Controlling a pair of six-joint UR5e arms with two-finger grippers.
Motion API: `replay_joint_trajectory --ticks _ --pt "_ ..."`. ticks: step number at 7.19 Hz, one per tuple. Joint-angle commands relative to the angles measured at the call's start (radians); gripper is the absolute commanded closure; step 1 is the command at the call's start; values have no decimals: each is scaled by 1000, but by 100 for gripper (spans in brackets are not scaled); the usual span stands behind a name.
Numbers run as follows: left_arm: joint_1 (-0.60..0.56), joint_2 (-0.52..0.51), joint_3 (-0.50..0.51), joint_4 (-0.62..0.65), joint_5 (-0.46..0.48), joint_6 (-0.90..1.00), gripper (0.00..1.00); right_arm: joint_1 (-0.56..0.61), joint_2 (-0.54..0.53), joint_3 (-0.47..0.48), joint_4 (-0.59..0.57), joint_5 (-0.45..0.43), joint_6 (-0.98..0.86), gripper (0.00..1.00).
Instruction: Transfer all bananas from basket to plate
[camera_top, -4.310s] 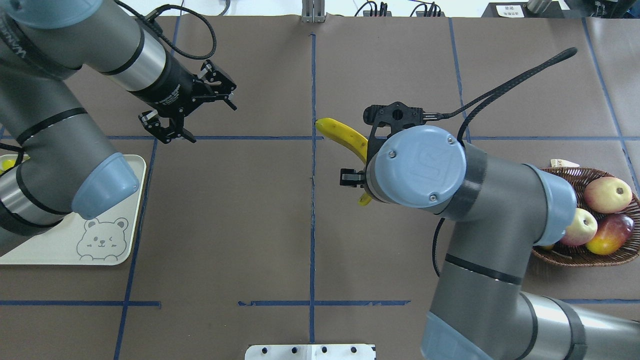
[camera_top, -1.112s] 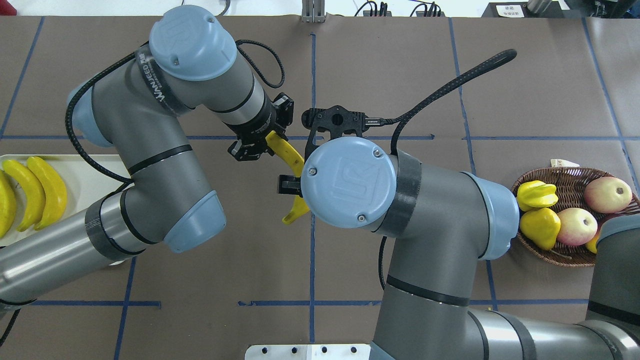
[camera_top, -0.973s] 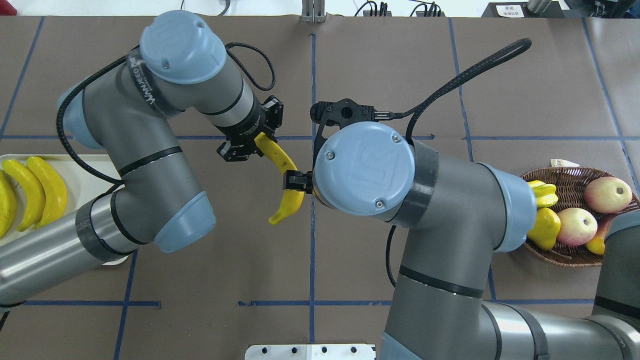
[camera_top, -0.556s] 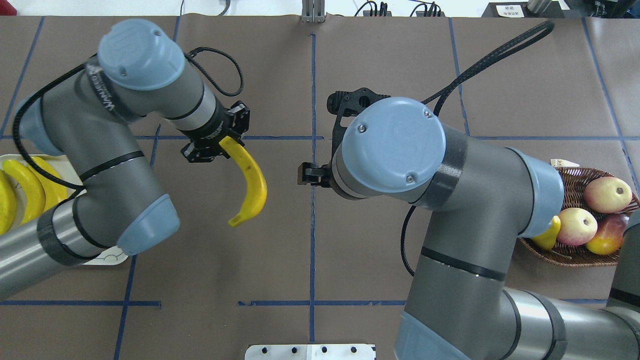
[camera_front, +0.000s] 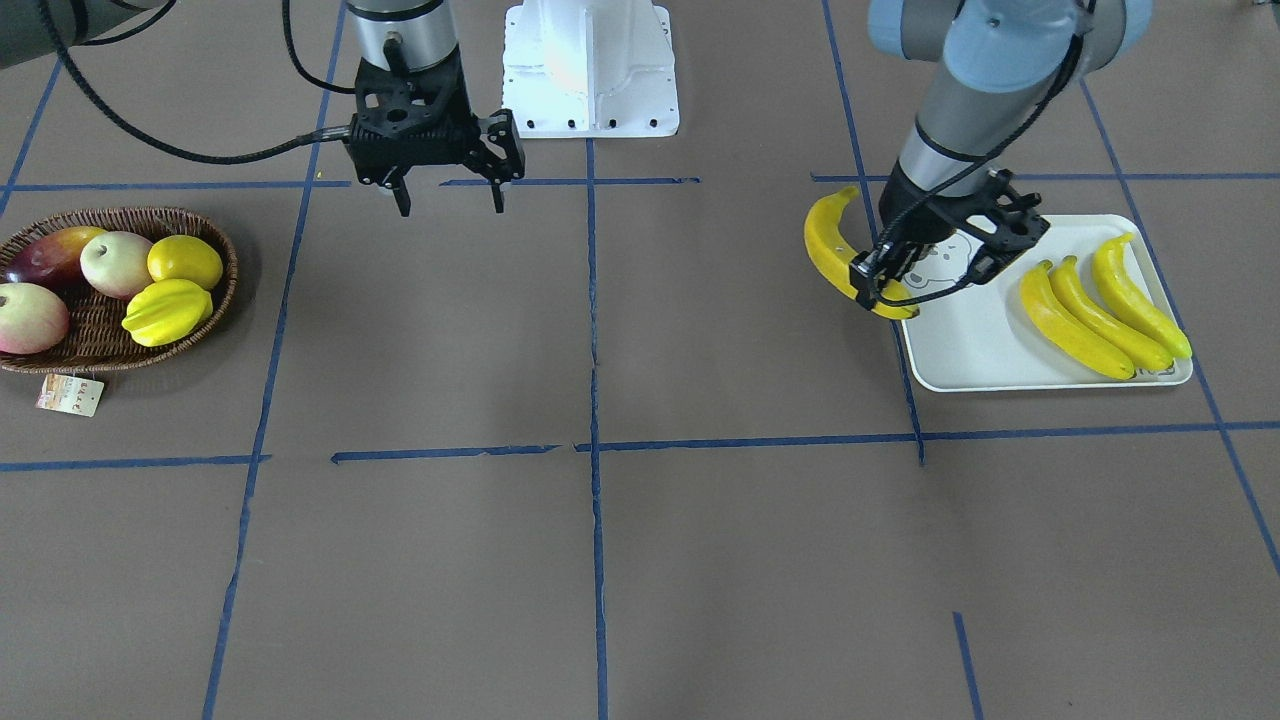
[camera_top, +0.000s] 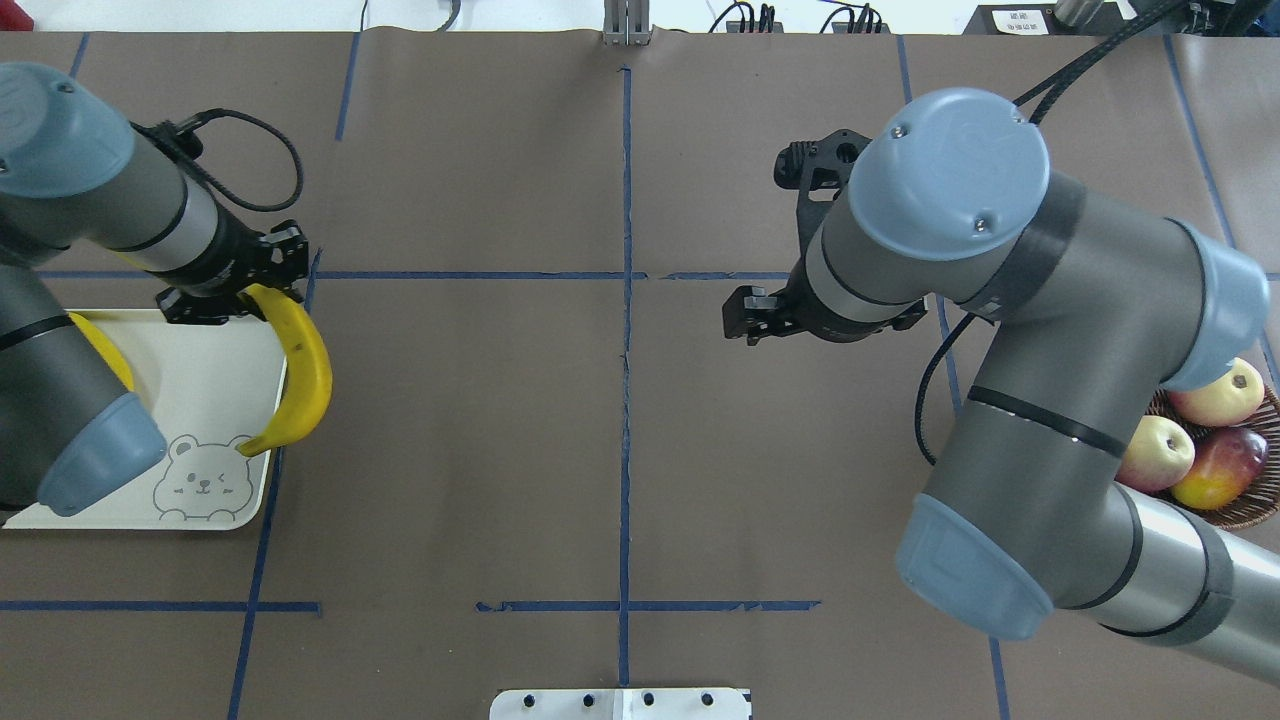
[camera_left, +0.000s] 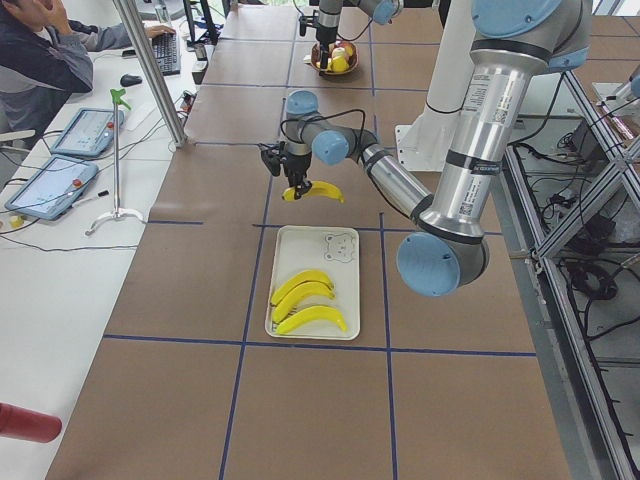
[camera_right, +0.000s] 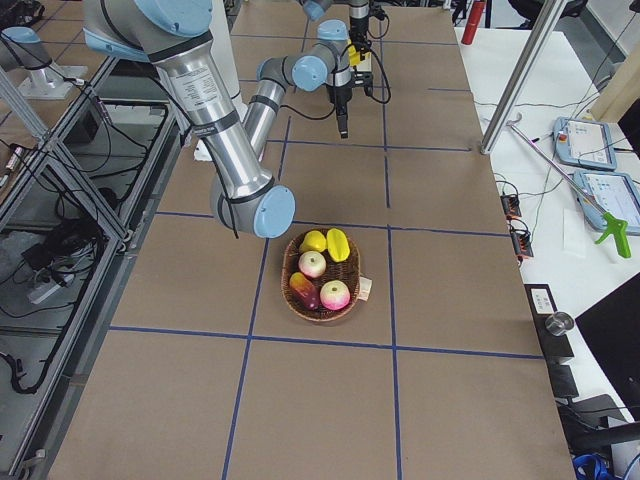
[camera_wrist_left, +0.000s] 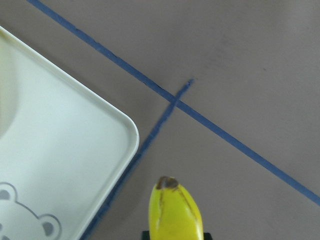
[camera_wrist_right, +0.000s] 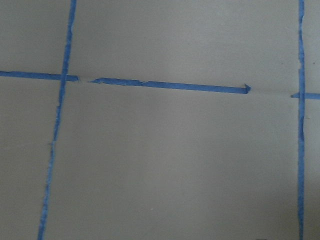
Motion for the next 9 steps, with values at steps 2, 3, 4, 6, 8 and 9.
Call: replay_joint_trajectory --ticks 2,3,4,6,8,9 --pt "-35 162 56 -201 1 144 100 80 -89 8 5 93 -132 0" --pt "-35 166 94 -238 1 147 100 86 -97 8 7 96 -170 0" --pt "-35 205 136 -324 1 147 100 86 -98 8 7 96 -171 0" --pt "-36 221 248 -481 1 147 76 86 -99 7 7 96 -171 0" --pt "-50 221 251 -499 1 171 1 88 -99 8 8 99 -172 0" --pt "-92 221 233 -484 -15 269 0 111 -99 7 7 107 -192 0"
